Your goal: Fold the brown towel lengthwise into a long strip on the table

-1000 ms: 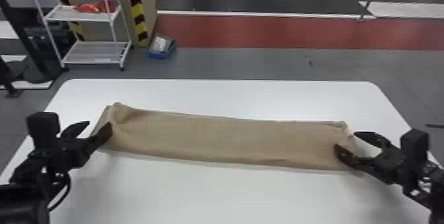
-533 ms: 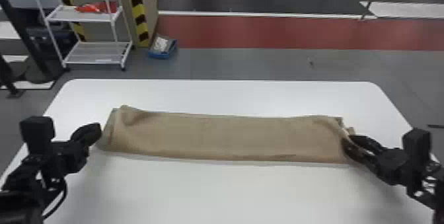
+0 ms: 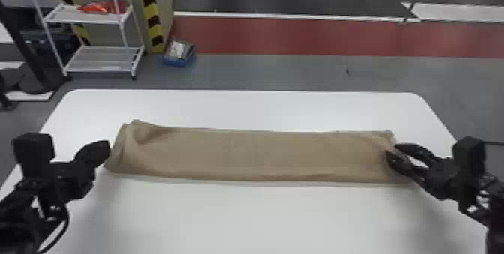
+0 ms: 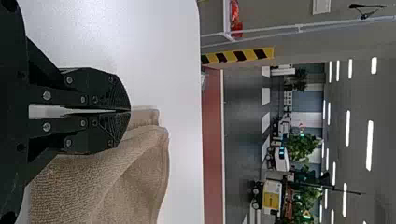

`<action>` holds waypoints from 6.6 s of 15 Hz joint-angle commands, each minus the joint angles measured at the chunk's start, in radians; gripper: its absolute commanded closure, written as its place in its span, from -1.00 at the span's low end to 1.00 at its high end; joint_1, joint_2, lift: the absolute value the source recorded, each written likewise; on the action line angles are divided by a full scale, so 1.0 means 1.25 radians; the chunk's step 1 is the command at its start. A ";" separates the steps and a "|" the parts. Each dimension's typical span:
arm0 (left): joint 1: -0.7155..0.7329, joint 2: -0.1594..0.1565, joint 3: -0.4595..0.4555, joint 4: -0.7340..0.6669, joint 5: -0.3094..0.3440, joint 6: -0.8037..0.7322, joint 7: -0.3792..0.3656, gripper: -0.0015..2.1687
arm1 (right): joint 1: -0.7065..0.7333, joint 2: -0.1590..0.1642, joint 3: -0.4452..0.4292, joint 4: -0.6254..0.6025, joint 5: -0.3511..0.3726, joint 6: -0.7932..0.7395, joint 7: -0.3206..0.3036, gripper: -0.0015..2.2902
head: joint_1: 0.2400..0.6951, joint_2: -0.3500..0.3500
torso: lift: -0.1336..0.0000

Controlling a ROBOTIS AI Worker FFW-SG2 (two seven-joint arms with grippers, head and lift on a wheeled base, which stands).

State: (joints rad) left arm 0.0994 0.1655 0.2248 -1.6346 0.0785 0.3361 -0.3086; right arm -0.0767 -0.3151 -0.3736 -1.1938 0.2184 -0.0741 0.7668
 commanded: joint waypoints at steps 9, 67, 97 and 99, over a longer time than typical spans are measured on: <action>-0.137 0.033 -0.012 0.166 0.017 -0.019 -0.065 -0.24 | -0.004 0.018 0.018 -0.037 0.033 -0.012 -0.022 -0.92 | 1.00 -0.31 | -0.75; -0.272 0.055 -0.115 0.299 0.039 -0.019 -0.159 0.23 | -0.194 0.015 0.088 0.205 0.077 0.044 -0.182 -0.60 | 1.00 -0.35 | -0.74; -0.072 0.054 0.010 -0.028 0.102 0.126 -0.159 0.23 | 0.033 0.034 -0.003 -0.136 0.015 0.039 -0.147 0.13 | 1.00 -0.29 | -0.74; -0.072 0.053 -0.002 -0.026 0.097 0.123 -0.157 0.23 | 0.066 0.035 -0.008 -0.158 0.019 0.024 -0.162 0.13 | 1.00 -0.31 | -0.74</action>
State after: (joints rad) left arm 0.0091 0.2330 0.2335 -1.6683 0.2036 0.4912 -0.5054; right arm -0.0214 -0.2731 -0.3789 -1.3701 0.2396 -0.0354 0.5675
